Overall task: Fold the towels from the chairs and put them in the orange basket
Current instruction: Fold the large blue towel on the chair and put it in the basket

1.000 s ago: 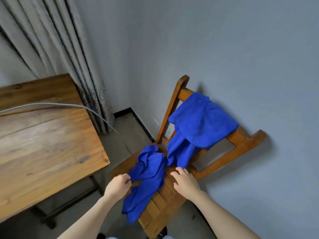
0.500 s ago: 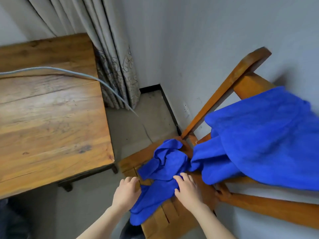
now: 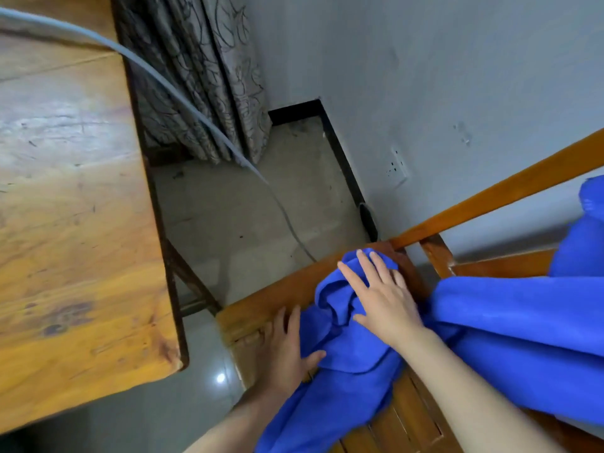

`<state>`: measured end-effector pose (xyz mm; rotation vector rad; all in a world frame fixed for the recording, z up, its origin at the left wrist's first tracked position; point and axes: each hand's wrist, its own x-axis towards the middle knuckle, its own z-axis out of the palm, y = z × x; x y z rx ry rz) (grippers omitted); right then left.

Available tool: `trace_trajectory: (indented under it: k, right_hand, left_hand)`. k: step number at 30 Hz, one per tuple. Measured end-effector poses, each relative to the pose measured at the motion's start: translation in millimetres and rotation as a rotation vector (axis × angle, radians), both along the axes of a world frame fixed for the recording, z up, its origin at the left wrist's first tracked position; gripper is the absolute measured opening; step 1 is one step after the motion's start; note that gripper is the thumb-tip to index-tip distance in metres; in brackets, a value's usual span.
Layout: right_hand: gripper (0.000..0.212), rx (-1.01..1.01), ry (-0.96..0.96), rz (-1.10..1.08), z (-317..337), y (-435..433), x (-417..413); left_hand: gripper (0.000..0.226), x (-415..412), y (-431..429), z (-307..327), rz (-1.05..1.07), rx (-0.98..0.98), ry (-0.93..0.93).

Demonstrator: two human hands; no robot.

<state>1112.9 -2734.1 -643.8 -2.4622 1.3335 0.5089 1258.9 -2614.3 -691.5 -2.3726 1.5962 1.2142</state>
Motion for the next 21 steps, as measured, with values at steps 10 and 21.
trace_trajectory:
  k: [10, 21]
  right_hand:
    - [0.085, -0.09, 0.11, 0.104, -53, 27, -6]
    - [0.055, 0.016, 0.13, 0.032, -32, 107, -60]
  left_hand:
    - [0.043, -8, 9, -19, -0.044, -0.097, -0.02]
    - [0.014, -1, 66, 15, 0.031, 0.07, 0.082]
